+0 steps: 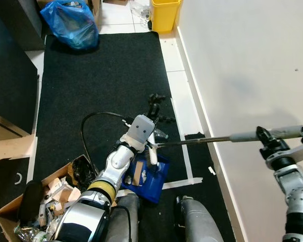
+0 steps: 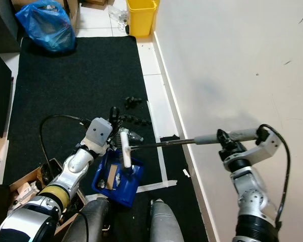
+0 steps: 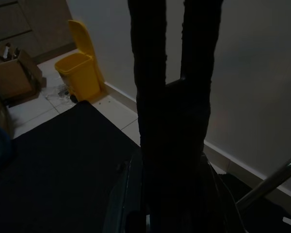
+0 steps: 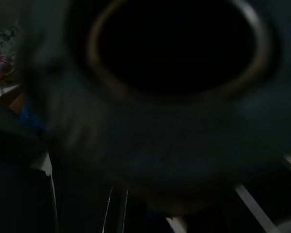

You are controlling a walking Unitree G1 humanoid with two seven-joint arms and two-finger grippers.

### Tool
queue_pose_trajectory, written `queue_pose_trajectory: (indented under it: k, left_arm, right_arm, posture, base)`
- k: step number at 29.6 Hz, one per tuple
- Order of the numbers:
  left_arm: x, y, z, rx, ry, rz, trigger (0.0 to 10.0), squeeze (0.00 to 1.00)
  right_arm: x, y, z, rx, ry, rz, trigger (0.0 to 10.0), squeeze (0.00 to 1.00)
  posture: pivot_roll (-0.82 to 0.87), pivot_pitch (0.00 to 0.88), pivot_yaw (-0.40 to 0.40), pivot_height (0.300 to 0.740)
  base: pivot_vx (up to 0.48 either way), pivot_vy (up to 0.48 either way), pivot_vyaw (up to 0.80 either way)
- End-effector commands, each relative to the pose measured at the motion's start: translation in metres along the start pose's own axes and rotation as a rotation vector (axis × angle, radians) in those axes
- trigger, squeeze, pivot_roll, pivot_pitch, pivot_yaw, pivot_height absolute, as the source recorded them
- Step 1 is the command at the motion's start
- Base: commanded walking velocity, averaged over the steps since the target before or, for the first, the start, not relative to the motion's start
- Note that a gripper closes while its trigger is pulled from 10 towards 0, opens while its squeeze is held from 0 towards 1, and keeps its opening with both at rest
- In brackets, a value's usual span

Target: Sweep floor

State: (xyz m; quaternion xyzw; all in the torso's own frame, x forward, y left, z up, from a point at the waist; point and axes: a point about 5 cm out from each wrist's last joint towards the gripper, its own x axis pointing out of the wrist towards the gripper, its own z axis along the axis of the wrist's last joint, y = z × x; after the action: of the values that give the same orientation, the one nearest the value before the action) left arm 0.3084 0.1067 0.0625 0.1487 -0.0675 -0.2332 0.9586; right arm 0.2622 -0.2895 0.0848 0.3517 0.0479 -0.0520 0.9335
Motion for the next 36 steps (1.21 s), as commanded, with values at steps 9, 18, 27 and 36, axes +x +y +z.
queue_pose_trajectory:
  k: [9, 18, 27, 36]
  left_arm:
    - [0.001, -0.013, 0.0, -0.019, -0.005, -0.039, 10.0, 0.0]
    - [0.0, -0.016, -0.001, -0.018, -0.006, -0.055, 10.0, 0.0]
    - [-0.001, -0.019, -0.001, -0.019, -0.006, -0.069, 10.0, 0.0]
    - [0.001, -0.023, 0.0, -0.027, -0.01, -0.07, 10.0, 0.0]
  right_arm:
    - [-0.006, -0.008, 0.076, -0.089, -0.318, -0.089, 10.0, 0.0]
    - [-0.009, -0.012, 0.089, -0.381, -0.252, -0.189, 10.0, 0.0]
    - [-0.012, -0.021, 0.081, -0.601, -0.075, -0.284, 10.0, 0.0]
    - [-0.021, -0.039, 0.072, -0.695, 0.063, -0.364, 10.0, 0.0]
  posture:
    - [-0.04, 0.165, -0.063, 0.74]
    - [-0.04, 0.162, -0.059, 0.74]
    - [-0.05, 0.161, -0.067, 0.74]
    - [-0.06, 0.154, -0.071, 0.74]
  base:
    - [0.0, 0.0, 0.0]
    - [0.0, 0.0, 0.0]
    - [0.0, 0.0, 0.0]
    - [0.0, 0.0, 0.0]
